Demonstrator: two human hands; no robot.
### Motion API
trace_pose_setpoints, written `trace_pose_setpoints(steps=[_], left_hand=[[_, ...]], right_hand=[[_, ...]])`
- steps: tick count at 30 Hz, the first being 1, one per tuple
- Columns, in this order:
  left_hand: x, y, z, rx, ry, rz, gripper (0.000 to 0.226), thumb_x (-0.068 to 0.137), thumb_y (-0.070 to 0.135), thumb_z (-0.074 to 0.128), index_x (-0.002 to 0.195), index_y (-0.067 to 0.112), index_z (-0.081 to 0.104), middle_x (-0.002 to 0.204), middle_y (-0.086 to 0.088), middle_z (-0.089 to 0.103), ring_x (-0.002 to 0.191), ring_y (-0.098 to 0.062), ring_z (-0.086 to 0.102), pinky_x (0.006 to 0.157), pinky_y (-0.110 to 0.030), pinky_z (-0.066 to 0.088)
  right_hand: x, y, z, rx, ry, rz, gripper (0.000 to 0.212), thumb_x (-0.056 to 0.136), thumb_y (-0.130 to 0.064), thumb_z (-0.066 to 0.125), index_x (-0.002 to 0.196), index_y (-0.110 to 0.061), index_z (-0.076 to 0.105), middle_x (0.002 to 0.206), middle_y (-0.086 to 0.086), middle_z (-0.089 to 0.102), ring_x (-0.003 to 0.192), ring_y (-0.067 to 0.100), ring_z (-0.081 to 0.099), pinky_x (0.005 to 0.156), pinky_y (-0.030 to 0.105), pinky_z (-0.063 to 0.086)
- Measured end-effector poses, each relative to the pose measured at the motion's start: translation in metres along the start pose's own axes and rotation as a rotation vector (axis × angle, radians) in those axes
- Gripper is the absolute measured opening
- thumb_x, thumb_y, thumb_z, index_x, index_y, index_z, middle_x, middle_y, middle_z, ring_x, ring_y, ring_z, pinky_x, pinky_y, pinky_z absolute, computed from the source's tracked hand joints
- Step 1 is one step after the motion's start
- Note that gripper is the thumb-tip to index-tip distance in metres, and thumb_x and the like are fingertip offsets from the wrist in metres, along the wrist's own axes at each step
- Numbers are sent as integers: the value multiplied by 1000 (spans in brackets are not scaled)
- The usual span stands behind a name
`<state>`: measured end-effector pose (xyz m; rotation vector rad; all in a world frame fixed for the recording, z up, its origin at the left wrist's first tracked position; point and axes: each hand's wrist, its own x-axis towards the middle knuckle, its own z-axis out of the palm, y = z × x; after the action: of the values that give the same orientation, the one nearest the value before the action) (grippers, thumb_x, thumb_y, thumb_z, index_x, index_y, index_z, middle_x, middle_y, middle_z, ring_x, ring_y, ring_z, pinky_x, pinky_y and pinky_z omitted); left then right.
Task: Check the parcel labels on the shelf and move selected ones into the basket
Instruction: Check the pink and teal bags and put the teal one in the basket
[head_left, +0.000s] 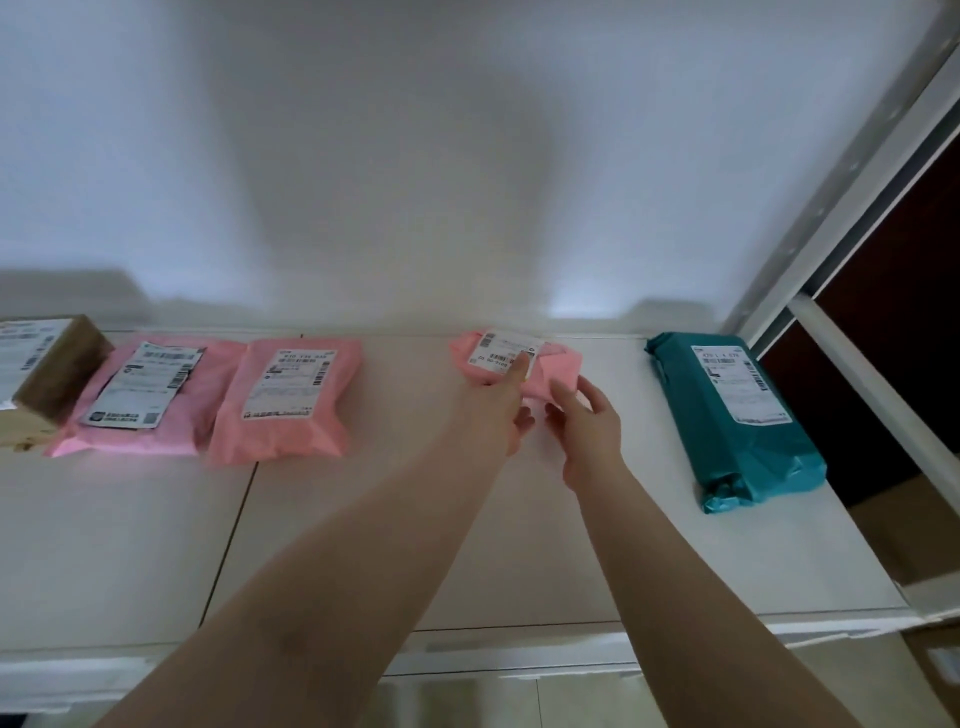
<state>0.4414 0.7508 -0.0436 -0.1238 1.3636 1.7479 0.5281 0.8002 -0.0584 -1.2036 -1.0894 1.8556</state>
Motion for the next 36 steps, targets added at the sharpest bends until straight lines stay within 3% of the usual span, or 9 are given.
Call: trace_pose_setpoints(steps=[4, 6, 12, 17, 20, 24, 28, 31, 36], left_hand=[[-3, -3, -18, -123, 32, 101, 20, 94, 19, 62, 112, 14, 62, 91, -6, 69, 73, -18, 65, 64, -30, 56], [-7, 7, -32, -119, 63, 143, 16, 93, 11, 61, 109, 10, 62, 95, -9, 68, 72, -19, 66, 60, -29, 59], [-25, 64, -82, 323, 35, 224, 30, 91, 6, 63, 120, 1, 61, 111, -13, 68, 78, -19, 67, 68, -30, 58], [-49, 121, -116, 880, -210, 223, 31, 88, 8, 67, 118, 4, 66, 104, -6, 72, 84, -17, 68, 86, -34, 57], [-65, 145, -126, 1089, -368, 157, 31, 87, 10, 68, 118, 8, 67, 116, -5, 72, 103, -21, 68, 94, -37, 54], [-90, 170, -132, 1133, -533, 94, 27, 89, 10, 65, 116, 14, 69, 116, 0, 72, 106, -16, 68, 91, -30, 55], [-106, 181, -142, 1141, -553, 120, 25, 90, 15, 63, 114, 15, 71, 114, -7, 73, 96, -15, 71, 75, -21, 57], [-107, 182, -148, 1043, -478, 164, 27, 87, 23, 65, 112, 16, 71, 108, -3, 75, 90, -16, 70, 76, -24, 59], [-103, 175, -153, 757, -328, 225, 42, 92, 37, 56, 119, 7, 66, 114, -7, 73, 108, -22, 67, 85, -26, 57]], right_hand=[[-23, 18, 15, 52, -42, -31, 43, 86, -12, 73, 126, -16, 58, 110, 9, 69, 85, 17, 65, 75, 25, 55], [-31, 21, 21, 19, -64, -24, 47, 84, -16, 76, 125, -17, 53, 117, 7, 65, 95, 16, 65, 79, 29, 54], [-26, -15, 25, -180, 25, -124, 73, 80, -37, 79, 140, -21, 40, 137, 6, 45, 125, 23, 48, 102, 37, 41], [-37, -62, 37, -459, -290, -390, 74, 82, -38, 77, 145, -39, 37, 138, -6, 41, 124, 9, 38, 98, 33, 35], [-48, -81, 43, -632, -531, -431, 70, 80, -39, 78, 141, -46, 44, 141, -9, 47, 128, 6, 42, 98, 32, 37], [-66, -84, 46, -662, -730, -338, 62, 71, -35, 80, 130, -29, 61, 121, -3, 70, 112, 17, 67, 94, 37, 52], [-82, -71, 41, -468, -805, -232, 48, 77, -19, 78, 122, -12, 66, 113, 11, 74, 98, 28, 73, 80, 36, 59], [-93, -59, 40, -346, -757, -153, 46, 76, -19, 74, 119, -8, 67, 110, 11, 75, 93, 24, 73, 73, 34, 60], [-100, -45, 43, -215, -572, -88, 25, 89, -14, 67, 113, -9, 70, 106, 9, 76, 89, 22, 73, 76, 36, 62]])
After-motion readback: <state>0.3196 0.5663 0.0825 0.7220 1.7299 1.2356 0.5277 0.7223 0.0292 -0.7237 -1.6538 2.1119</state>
